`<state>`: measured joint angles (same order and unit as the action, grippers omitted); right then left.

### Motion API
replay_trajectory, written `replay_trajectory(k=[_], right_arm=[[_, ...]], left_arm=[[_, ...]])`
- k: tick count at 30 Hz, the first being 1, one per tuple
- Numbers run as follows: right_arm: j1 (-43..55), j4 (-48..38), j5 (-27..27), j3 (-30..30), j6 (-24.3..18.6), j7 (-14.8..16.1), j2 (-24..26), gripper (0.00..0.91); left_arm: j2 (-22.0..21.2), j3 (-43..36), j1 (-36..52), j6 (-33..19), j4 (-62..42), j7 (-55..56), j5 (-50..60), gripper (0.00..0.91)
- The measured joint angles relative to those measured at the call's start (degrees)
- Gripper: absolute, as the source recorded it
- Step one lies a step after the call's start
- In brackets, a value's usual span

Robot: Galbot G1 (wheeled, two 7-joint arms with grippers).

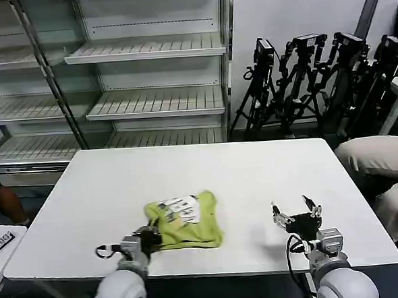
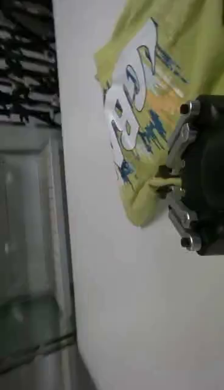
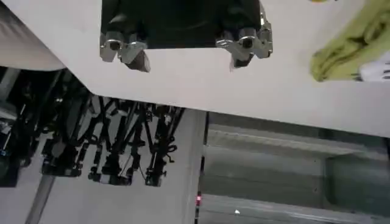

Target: Fold and organize the clothes.

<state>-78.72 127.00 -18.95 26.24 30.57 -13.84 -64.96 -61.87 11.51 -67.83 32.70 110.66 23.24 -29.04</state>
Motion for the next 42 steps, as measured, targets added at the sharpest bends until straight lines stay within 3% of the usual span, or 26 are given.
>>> replay_trajectory(k=[13,19,23,28,35,42], right_arm=[[-0.1,-0.6,-0.4,0.4,-1.1,0.5,0.0,0.907],[-0.8,-0.4,-0.4,1.3,-1.4,0.6,0.0,0.907],[-1.6,0.2,-0.5,1.8,-1.4,0.7,0.0,0.907],[-1.5,0.7,-0.3,1.7,-1.0,0.4,-0.3,0.907],[-0.7,1.2,-0.3,2.0,-0.3,0.9,0.1,0.907],[1.9,1.1,-0.8,2.4,0.6,1.8,1.0,0.907]], left_arm=[[16.6,27.1,-7.8,0.2,3.1,-19.2,10.9,0.010],[19.5,30.7,-9.0,0.4,10.5,-25.6,15.4,0.010],[18.3,26.8,-10.2,0.4,15.4,-25.2,20.4,0.020],[14.6,15.9,-9.9,0.4,18.6,-21.6,25.3,0.020],[5.5,1.0,-5.1,0.5,16.7,-14.3,27.2,0.020],[-3.4,-6.6,2.2,0.7,11.3,-6.5,22.1,0.040]])
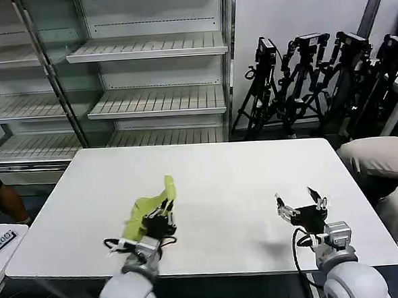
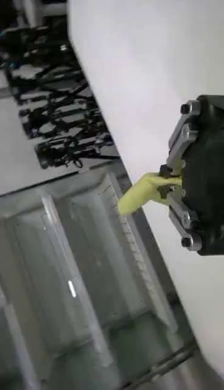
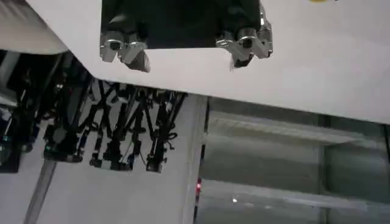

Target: Fold and organize the clothes.

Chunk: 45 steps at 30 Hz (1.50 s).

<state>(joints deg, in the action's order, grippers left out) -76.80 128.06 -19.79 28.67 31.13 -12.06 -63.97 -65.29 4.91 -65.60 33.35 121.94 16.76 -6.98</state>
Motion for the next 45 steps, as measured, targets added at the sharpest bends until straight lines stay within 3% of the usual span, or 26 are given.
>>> replay_trajectory(k=[1,2,15,21,25,34,45], right_arm=[[0.6,-0.2,-0.1,0.0,0.1,0.1,0.2,0.907],[1.1,-0.4,-0.2,-0.1,0.1,0.2,0.5,0.907],[5.6,-3.1,-1.0,-0.1,0.2,1.6,1.7,0.907],[7.2,-4.3,-1.0,-0.2,-0.4,2.0,1.6,0.907],[8.1,-5.4,-0.6,-0.3,-0.9,2.6,1.5,0.907],[9.5,-6.9,0.5,-1.9,-2.2,3.1,0.0,0.907],[9.6,-8.2,3.8,-3.2,-4.4,3.4,-0.7,0.907]], left_arm=[[-1.1,-0.8,0.9,0.0,-0.8,1.1,-1.0,0.272],[-2.3,-1.8,1.7,0.0,-1.7,2.5,-2.1,0.907],[-12.7,-9.5,7.5,-0.2,-6.0,10.8,-10.3,0.907],[-14.5,-8.7,11.0,-0.3,-6.0,11.4,-12.8,0.907],[-11.9,-4.5,11.5,-1.6,-6.4,8.3,-10.5,0.907],[-0.3,13.7,5.4,-10.9,-11.7,-6.7,-5.4,0.907],[4.6,23.7,2.5,-18.0,-14.7,-16.0,-4.0,0.907]])
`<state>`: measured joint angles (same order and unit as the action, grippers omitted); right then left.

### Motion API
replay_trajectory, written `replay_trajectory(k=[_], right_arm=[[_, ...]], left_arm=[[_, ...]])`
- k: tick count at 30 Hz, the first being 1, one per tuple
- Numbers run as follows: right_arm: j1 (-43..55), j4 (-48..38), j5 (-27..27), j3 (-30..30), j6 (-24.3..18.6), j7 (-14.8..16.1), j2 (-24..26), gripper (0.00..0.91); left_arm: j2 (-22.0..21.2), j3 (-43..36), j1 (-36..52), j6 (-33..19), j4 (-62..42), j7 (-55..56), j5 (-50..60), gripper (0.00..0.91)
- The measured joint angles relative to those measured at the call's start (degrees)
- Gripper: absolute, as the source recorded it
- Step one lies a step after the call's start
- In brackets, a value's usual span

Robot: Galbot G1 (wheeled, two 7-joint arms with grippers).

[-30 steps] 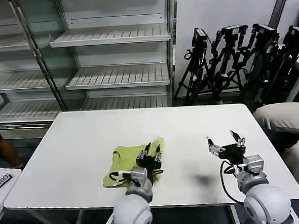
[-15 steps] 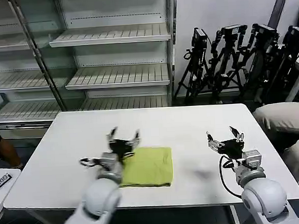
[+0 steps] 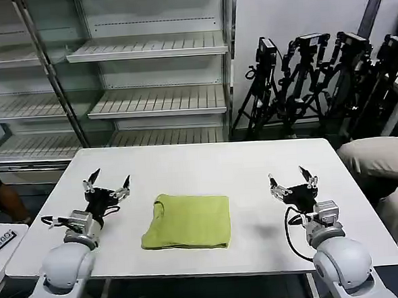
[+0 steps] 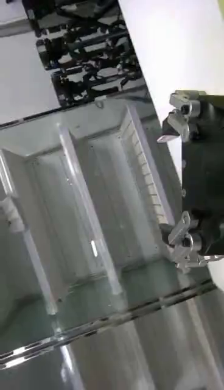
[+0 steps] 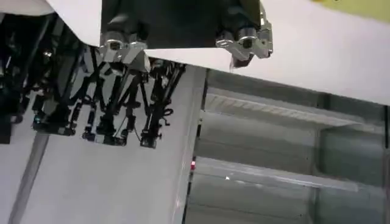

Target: Fold and organize the clothes.

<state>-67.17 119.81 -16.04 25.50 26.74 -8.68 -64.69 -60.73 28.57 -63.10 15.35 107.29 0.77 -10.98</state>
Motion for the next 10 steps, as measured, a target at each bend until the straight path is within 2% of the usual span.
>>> replay_trajectory(k=[10], right_arm=[[0.1,-0.8,3.2,-1.4,-2.5,0.5,-0.5,0.907]], left_arm=[[1.4,3.2,-0.5,-4.2,-0.8,-3.5,0.0,0.907]])
